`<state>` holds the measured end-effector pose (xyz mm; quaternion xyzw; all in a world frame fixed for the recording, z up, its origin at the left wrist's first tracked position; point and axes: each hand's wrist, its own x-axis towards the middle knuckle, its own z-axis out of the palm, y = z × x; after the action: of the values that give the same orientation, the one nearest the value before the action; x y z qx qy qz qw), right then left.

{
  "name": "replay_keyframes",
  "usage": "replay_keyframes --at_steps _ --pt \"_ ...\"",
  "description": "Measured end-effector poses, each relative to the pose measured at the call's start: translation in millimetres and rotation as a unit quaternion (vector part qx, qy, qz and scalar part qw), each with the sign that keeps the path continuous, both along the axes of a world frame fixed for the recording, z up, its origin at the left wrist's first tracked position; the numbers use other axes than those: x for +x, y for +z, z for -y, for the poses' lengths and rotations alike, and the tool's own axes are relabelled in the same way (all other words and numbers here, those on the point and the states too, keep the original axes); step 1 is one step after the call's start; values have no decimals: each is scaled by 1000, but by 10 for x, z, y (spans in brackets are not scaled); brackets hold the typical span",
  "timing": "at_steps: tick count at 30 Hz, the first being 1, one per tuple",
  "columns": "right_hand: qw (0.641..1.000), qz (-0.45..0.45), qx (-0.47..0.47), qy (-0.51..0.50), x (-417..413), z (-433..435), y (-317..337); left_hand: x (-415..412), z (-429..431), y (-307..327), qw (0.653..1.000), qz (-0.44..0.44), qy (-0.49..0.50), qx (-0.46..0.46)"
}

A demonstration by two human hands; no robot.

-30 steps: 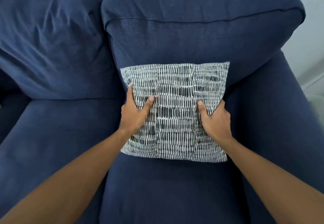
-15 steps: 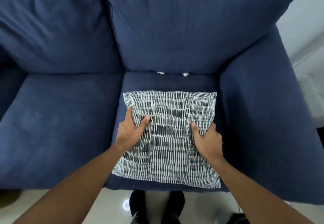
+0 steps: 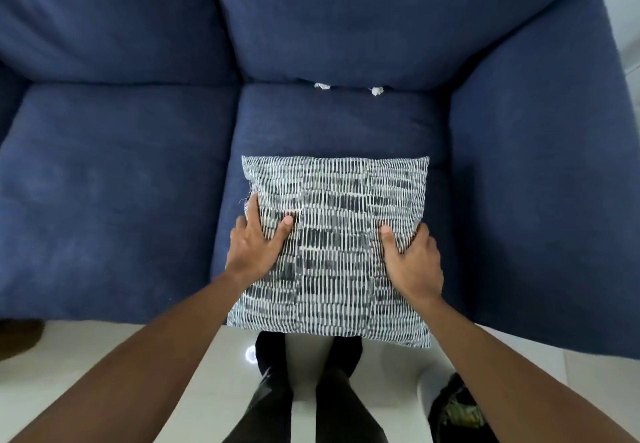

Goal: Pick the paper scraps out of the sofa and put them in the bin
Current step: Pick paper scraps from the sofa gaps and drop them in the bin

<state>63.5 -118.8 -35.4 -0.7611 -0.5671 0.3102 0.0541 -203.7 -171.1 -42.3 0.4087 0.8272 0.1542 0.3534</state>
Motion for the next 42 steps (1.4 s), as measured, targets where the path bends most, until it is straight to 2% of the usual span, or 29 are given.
replay_keyframes --at_steps 4,10,18,32,42 --pt "998 41 6 43 -35 -41 49 -39 -45 24 996 -88 -29 10" --pt "987 70 36 137 -131 -399 280 -209 -320 234 982 -147 -108 50" --pt "969 109 121 185 -295 -1099 791 -431 -949 773 963 -220 -125 95" --pt "943 146 225 195 -491 -1972 1809 -627 -1857 1927 941 -258 -127 178" --pt "942 154 216 207 -487 -2219 1966 -610 -2053 2061 942 -254 -132 176"
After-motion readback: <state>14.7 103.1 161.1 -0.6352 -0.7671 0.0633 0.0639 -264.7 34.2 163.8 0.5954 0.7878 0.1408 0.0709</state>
